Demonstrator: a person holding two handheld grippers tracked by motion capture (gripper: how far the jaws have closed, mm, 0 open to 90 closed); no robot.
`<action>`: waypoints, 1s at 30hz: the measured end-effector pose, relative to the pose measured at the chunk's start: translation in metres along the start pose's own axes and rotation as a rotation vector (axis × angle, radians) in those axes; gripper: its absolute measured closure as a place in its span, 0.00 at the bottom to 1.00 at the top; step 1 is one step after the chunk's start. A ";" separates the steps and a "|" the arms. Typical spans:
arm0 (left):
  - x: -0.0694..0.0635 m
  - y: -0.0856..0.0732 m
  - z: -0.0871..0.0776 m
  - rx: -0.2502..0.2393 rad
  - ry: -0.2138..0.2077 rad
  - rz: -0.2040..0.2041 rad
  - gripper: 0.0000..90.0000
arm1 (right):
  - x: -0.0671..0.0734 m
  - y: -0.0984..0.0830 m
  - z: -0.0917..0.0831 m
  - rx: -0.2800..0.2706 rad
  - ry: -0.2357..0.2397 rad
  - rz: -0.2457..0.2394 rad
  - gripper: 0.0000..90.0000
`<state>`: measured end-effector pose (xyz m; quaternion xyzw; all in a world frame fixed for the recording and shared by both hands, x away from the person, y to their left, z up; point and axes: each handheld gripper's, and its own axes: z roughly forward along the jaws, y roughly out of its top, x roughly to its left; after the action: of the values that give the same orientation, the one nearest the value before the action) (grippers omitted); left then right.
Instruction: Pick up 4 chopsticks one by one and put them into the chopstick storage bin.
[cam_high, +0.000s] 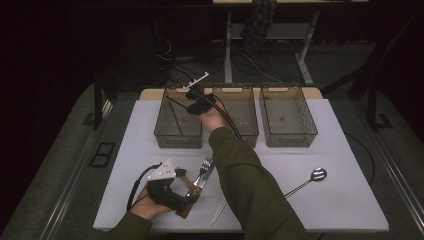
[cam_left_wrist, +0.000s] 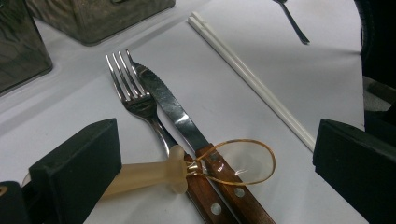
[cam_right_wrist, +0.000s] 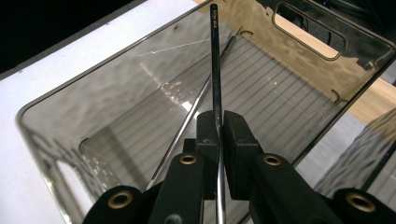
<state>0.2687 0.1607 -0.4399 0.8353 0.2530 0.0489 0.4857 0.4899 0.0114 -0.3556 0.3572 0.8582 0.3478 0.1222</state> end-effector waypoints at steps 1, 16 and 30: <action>0.000 0.000 0.000 0.000 0.000 -0.001 0.00 | 0.000 0.001 0.002 -0.001 0.000 -0.001 0.94; 0.000 0.001 0.000 -0.005 -0.007 -0.003 0.00 | 0.004 0.010 0.021 0.032 -0.022 0.016 0.94; 0.001 0.001 0.000 -0.005 -0.007 -0.002 0.00 | 0.000 0.009 0.015 0.015 0.051 0.059 0.66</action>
<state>0.2696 0.1608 -0.4394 0.8339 0.2519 0.0459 0.4889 0.5012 0.0231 -0.3604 0.3743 0.8527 0.3538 0.0874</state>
